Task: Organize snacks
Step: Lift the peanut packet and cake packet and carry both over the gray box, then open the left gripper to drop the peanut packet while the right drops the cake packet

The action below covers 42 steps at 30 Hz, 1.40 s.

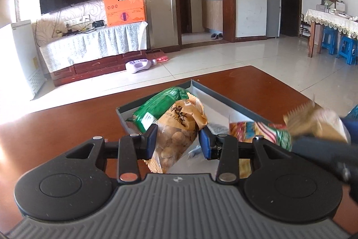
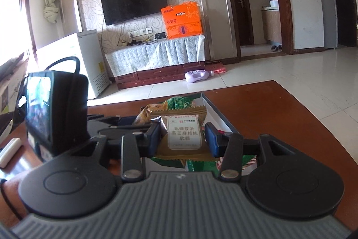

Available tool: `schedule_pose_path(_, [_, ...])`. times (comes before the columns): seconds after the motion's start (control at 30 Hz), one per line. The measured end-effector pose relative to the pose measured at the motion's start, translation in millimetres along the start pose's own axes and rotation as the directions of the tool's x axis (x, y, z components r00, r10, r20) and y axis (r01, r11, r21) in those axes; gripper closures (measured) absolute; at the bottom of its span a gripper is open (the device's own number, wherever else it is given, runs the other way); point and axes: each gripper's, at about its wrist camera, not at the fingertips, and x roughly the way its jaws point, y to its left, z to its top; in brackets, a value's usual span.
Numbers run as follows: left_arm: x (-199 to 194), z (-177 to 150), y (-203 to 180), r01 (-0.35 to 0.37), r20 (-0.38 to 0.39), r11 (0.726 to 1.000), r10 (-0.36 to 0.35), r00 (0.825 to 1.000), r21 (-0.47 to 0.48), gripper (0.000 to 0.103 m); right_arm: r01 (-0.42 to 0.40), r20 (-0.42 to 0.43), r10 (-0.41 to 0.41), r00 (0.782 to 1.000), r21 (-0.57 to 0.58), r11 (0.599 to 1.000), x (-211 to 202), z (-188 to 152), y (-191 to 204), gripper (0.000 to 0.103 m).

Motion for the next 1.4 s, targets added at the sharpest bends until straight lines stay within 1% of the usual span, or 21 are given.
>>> schedule_pose_path(0.23, [38, 11, -3, 0.046, -0.028, 0.999, -0.046, 0.999, -0.002, 0.056, 0.023, -0.017, -0.023, 1.0, 0.008, 1.0, 7, -3, -7, 0.056])
schedule_pose_path(0.33, [50, 12, -4, 0.057, -0.048, 0.998, -0.057, 0.997, 0.009, 0.051, 0.026, -0.027, -0.026, 0.999, 0.017, 1.0, 10, -4, -11, 0.056])
schedule_pose_path(0.37, [52, 13, -4, 0.061, -0.046, 0.998, -0.06, 0.997, 0.01, 0.047, 0.026, -0.029, -0.026, 0.999, 0.017, 1.0, 11, -4, -12, 0.056])
schedule_pose_path(0.4, [52, 12, -3, 0.059, -0.04, 0.998, -0.058, 0.997, 0.011, 0.04, 0.026, -0.029, -0.026, 0.999, 0.017, 1.0, 12, -3, -12, 0.056])
schedule_pose_path(0.43, [52, 13, -4, 0.05, -0.036, 0.999, -0.05, 0.998, 0.014, 0.035, 0.026, -0.029, -0.025, 0.999, 0.017, 1.0, 11, -4, -12, 0.056])
schedule_pose_path(0.47, [53, 13, -4, 0.042, -0.032, 0.999, -0.041, 0.999, 0.017, 0.027, 0.026, -0.028, -0.026, 0.999, 0.018, 0.999, 11, -3, -12, 0.056])
schedule_pose_path(0.5, [52, 12, -3, 0.038, -0.027, 0.999, -0.038, 0.999, 0.018, 0.023, 0.026, -0.029, -0.025, 0.999, 0.021, 0.999, 13, -1, -11, 0.056])
schedule_pose_path(0.57, [50, 11, -2, 0.034, -0.024, 0.999, -0.034, 0.999, 0.018, 0.021, 0.019, -0.029, -0.019, 0.999, 0.031, 0.999, 14, -1, -12, 0.056])
schedule_pose_path(0.7, [45, 11, -1, 0.028, -0.018, 0.999, -0.028, 0.999, 0.029, 0.02, 0.016, -0.031, -0.015, 0.999, 0.042, 0.999, 12, -2, -13, 0.056])
schedule_pose_path(0.83, [31, 8, 7, 0.016, -0.002, 0.999, -0.016, 1.0, 0.043, 0.019, 0.007, -0.038, -0.005, 0.999, 0.05, 0.999, 14, -2, -15, 0.056])
schedule_pose_path(0.97, [16, -2, 15, -0.01, -0.01, 0.999, 0.011, 1.0, 0.043, 0.019, -0.014, -0.051, 0.016, 0.999, 0.036, 0.999, 18, -3, -11, 0.056])
schedule_pose_path(1.07, [8, -10, 24, -0.038, -0.035, 0.999, 0.039, 0.999, 0.033, 0.019, -0.026, -0.072, 0.025, 0.997, -0.006, 1.0, 23, -7, -2, 0.056])
schedule_pose_path(1.17, [-1, -14, 33, -0.061, -0.045, 0.998, 0.062, 0.997, 0.025, 0.019, -0.023, -0.094, 0.018, 0.995, -0.054, 0.998, 28, -11, 7, 0.056])
schedule_pose_path(1.3, [-17, -19, 38, -0.07, -0.046, 0.997, 0.071, 0.996, 0.038, 0.019, -0.03, -0.134, 0.017, 0.991, -0.095, 0.995, 35, -16, 15, 0.057])
schedule_pose_path(1.4, [-32, -27, 39, -0.068, -0.063, 0.997, 0.07, 0.996, 0.04, 0.019, -0.016, -0.154, -0.008, 0.988, -0.152, 0.988, 40, -23, 23, 0.056])
